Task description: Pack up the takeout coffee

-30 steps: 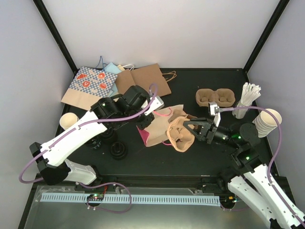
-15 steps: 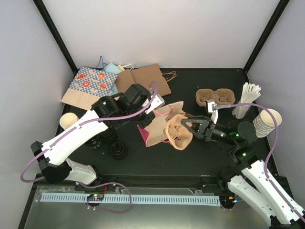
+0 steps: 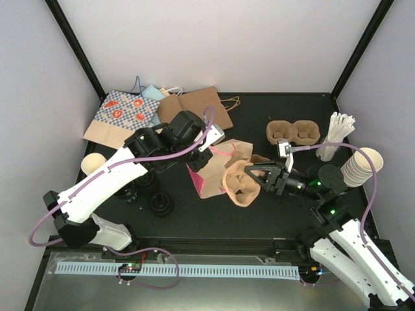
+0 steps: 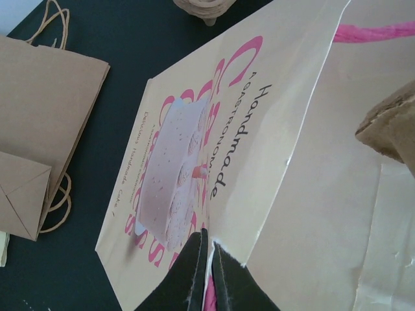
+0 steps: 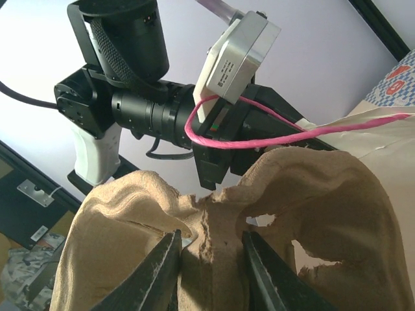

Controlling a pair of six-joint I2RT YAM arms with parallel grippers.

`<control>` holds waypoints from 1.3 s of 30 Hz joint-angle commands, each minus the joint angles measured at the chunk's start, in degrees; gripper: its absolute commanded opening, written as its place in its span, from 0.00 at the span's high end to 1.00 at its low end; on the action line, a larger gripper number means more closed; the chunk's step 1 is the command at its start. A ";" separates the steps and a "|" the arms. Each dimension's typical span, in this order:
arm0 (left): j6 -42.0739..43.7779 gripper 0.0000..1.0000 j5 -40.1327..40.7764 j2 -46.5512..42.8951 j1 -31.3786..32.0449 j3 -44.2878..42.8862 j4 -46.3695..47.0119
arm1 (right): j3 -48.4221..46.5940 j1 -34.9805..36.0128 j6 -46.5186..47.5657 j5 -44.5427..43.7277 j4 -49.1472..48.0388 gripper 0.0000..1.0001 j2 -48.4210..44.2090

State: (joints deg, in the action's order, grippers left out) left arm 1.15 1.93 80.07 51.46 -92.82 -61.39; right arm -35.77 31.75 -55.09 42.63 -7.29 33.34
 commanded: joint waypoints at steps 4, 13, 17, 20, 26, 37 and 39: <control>-0.92 0.98 -1.82 0.28 0.04 -2.81 -1.27 | 1.36 0.42 3.72 -2.70 4.06 0.73 -1.41; 1.14 0.98 -3.53 0.79 0.22 -1.73 -1.41 | -0.91 0.38 -8.94 -6.54 -5.91 0.70 2.93; 0.88 0.98 -2.31 1.59 0.30 -2.15 -2.74 | -2.79 0.45 -7.10 -6.53 -4.20 0.70 3.86; 0.72 0.99 -2.44 1.76 0.31 -2.69 -3.06 | -3.44 0.42 -2.97 -7.71 2.02 0.72 4.43; 1.71 0.99 -1.67 1.72 0.31 -2.15 -2.82 | 1.78 0.51 -12.77 -6.66 -9.60 0.72 2.74; 1.15 0.99 -1.10 1.96 0.32 -0.78 -2.73 | -1.53 0.51 -14.39 -10.66 -5.29 0.71 0.64; 1.14 0.99 -1.06 1.64 0.39 -0.30 -2.61 | -1.58 0.49 -14.91 -10.88 -5.60 0.71 0.65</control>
State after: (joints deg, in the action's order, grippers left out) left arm 1.93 -0.01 81.89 51.46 -92.86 -63.66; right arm -35.62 31.81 -68.36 33.63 -11.60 34.65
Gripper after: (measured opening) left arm 0.032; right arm 0.293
